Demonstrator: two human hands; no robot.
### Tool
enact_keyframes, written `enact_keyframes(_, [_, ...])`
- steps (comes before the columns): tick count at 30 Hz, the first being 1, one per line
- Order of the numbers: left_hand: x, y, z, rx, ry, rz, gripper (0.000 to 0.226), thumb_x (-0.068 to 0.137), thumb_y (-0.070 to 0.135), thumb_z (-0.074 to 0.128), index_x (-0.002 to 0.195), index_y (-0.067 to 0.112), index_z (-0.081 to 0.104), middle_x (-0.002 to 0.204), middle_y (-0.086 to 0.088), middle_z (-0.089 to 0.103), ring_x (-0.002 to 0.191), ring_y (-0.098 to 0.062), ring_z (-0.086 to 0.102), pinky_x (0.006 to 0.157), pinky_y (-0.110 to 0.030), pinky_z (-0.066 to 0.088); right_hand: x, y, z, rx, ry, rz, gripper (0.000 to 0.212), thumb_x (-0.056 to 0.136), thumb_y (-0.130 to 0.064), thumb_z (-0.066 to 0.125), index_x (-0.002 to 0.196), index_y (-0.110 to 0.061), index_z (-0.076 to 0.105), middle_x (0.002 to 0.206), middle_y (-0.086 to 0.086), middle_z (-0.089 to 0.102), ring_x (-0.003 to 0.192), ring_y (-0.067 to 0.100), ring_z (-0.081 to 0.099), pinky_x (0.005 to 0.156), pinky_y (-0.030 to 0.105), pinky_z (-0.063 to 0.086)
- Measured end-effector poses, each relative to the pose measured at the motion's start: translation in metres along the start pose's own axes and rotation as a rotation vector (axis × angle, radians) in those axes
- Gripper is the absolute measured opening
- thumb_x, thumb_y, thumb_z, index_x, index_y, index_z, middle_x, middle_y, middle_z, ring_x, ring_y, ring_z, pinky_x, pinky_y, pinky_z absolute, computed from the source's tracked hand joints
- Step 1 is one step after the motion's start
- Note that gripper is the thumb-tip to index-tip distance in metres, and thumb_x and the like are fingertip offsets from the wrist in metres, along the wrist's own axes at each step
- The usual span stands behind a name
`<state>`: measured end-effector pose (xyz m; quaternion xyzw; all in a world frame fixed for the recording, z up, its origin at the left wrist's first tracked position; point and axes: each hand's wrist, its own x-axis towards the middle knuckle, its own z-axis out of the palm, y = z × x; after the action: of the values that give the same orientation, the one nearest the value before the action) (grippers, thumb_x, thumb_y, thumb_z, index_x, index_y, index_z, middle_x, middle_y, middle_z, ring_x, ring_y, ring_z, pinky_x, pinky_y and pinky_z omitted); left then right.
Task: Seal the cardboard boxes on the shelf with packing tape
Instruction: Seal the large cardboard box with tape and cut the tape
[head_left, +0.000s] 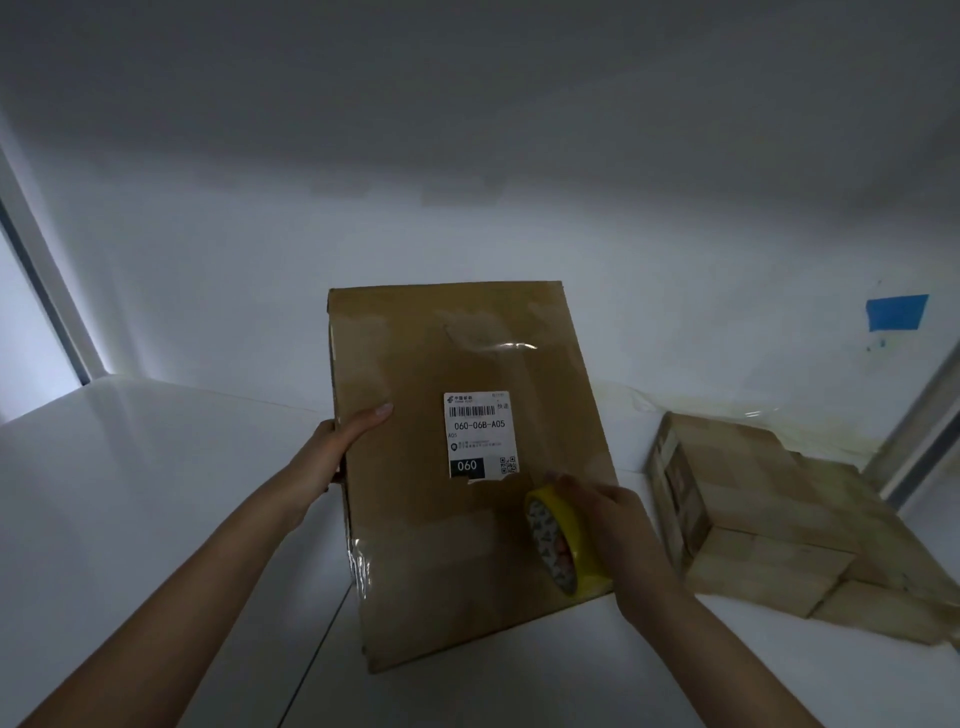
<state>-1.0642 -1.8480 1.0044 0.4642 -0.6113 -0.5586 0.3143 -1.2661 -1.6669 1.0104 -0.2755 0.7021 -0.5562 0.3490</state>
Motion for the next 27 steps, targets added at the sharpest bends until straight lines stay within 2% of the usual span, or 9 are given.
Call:
enact_keyframes(2, [-0.006,-0.003,0.002,-0.009,-0.013,-0.022,0.033,0.096,0.052,0.046,0.116,0.027,0.055,0.091,0.008,0.061,0.081,-0.008,0.056,0.065,-0.023,0.037,-0.001,-0.001,-0.002,-0.012,0.007,-0.014,0.021,0.089,-0.041,0.064,0.086,-0.02,0.067,0.08,-0.002,0.066,0.071,0.015,0.063,0.053,0.023,0.044])
enact_keyframes(7, [-0.01,-0.006,0.003,0.014,-0.088,-0.111,0.042,0.093,0.061,0.044,0.118,0.028,0.045,0.091,0.007,0.056,0.083,-0.012,0.053,0.089,-0.033,0.035,-0.01,-0.006,-0.008,-0.035,0.0,-0.01,0.022,0.089,-0.04,0.065,0.078,-0.022,0.061,0.075,-0.002,0.063,0.068,0.014,0.06,0.053,0.023,0.04])
enact_keyframes(11, [-0.004,-0.04,0.003,-0.014,-0.161,-0.239,0.078,0.07,0.082,0.06,0.123,0.025,0.06,0.108,-0.006,0.071,0.099,-0.031,0.068,0.094,-0.041,0.053,-0.024,-0.002,-0.013,0.007,-0.032,-0.076,0.024,0.09,-0.035,0.065,0.07,-0.02,0.064,0.052,-0.009,0.064,0.046,0.005,0.061,0.041,0.014,0.043])
enact_keyframes(13, [0.001,-0.07,0.007,-0.066,-0.168,-0.311,0.093,0.055,0.088,0.069,0.122,0.023,0.065,0.108,-0.011,0.074,0.103,-0.037,0.07,0.101,-0.049,0.051,-0.029,0.004,-0.012,0.026,-0.035,-0.074,0.025,0.091,-0.035,0.063,0.071,-0.021,0.064,0.052,-0.009,0.064,0.043,0.001,0.06,0.039,0.013,0.042])
enact_keyframes(17, [-0.015,-0.083,0.032,-0.211,-0.175,-0.31,0.067,0.08,0.066,0.065,0.127,0.019,0.062,0.115,-0.014,0.072,0.106,-0.037,0.069,0.101,-0.052,0.05,-0.029,0.012,-0.012,0.077,0.015,-0.038,0.025,0.089,-0.044,0.063,0.083,-0.019,0.067,0.069,-0.002,0.069,0.057,0.009,0.067,0.048,0.02,0.047])
enact_keyframes(20, [-0.02,-0.08,0.038,-0.241,-0.162,-0.254,0.064,0.083,0.057,0.065,0.13,0.013,0.061,0.113,-0.013,0.073,0.104,-0.034,0.07,0.1,-0.049,0.051,-0.029,0.015,-0.012,0.069,0.019,-0.05,0.027,0.089,-0.044,0.063,0.078,-0.019,0.068,0.06,-0.004,0.071,0.056,0.012,0.068,0.056,0.028,0.054])
enact_keyframes(23, [-0.033,-0.074,0.043,0.011,0.003,-0.178,0.087,0.079,0.05,0.075,0.149,0.013,0.039,0.134,-0.01,0.061,0.112,-0.032,0.065,0.098,-0.042,0.052,-0.032,0.018,-0.01,0.042,0.004,-0.053,0.028,0.087,-0.049,0.063,0.082,-0.021,0.069,0.063,-0.004,0.072,0.062,0.018,0.07,0.072,0.041,0.06])
enact_keyframes(25, [-0.05,-0.067,0.048,0.279,0.1,-0.011,0.085,0.085,0.051,0.071,0.153,0.022,0.029,0.147,-0.006,0.049,0.128,-0.029,0.054,0.106,-0.042,0.044,-0.033,0.021,-0.011,0.044,0.012,-0.055,0.029,0.085,-0.052,0.063,0.085,-0.024,0.069,0.065,-0.004,0.073,0.066,0.02,0.07,0.076,0.044,0.06])
enact_keyframes(27, [-0.07,-0.062,0.055,0.609,0.034,0.179,0.098,0.077,0.08,0.055,0.155,0.028,0.026,0.159,-0.003,0.033,0.146,-0.025,0.031,0.119,-0.044,0.025,-0.035,0.026,-0.012,0.047,-0.003,-0.076,0.035,0.083,-0.057,0.063,0.085,-0.024,0.072,0.072,-0.003,0.075,0.072,0.023,0.072,0.079,0.047,0.059])
